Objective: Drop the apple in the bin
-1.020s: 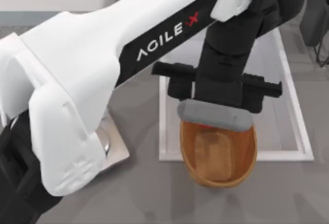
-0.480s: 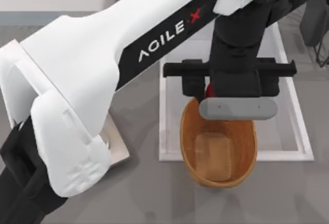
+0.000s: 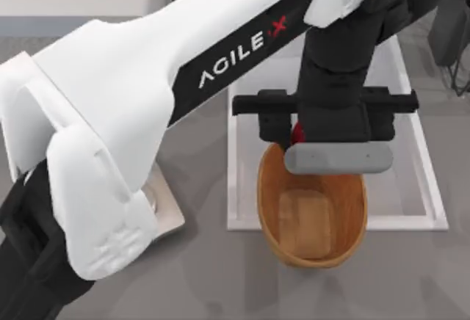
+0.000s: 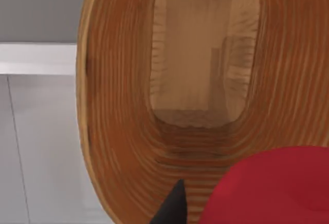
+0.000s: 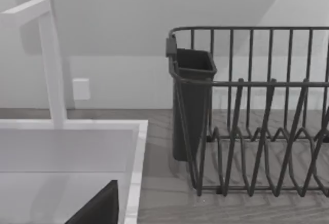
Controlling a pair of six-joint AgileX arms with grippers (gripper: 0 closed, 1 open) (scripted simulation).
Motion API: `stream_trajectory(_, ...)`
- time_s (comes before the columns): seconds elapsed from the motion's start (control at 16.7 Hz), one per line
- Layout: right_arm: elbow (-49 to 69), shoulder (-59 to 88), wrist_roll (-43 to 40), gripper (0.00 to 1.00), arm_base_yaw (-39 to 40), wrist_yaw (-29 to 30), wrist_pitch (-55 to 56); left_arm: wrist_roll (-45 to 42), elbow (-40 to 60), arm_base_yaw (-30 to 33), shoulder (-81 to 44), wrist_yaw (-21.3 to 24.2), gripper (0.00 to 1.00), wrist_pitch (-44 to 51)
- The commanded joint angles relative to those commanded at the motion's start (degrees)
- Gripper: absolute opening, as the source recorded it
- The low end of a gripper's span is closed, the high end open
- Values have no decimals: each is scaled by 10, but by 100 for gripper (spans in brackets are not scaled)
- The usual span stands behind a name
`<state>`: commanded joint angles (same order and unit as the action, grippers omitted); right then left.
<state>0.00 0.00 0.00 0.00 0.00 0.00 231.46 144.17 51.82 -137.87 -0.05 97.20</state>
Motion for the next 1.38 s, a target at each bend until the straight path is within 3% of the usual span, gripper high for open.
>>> stream_trajectory(0.6, 0, 0, 0, 100, 0, 0, 0, -5, -208, 5, 50, -3, 0, -169)
stream_trajectory(0.96, 0, 0, 0, 100, 0, 0, 0, -7, -233, 8, 53, 0, 0, -186)
stream_trajectory(1.38, 0, 0, 0, 100, 0, 0, 0, -7, -233, 8, 53, 0, 53, -186)
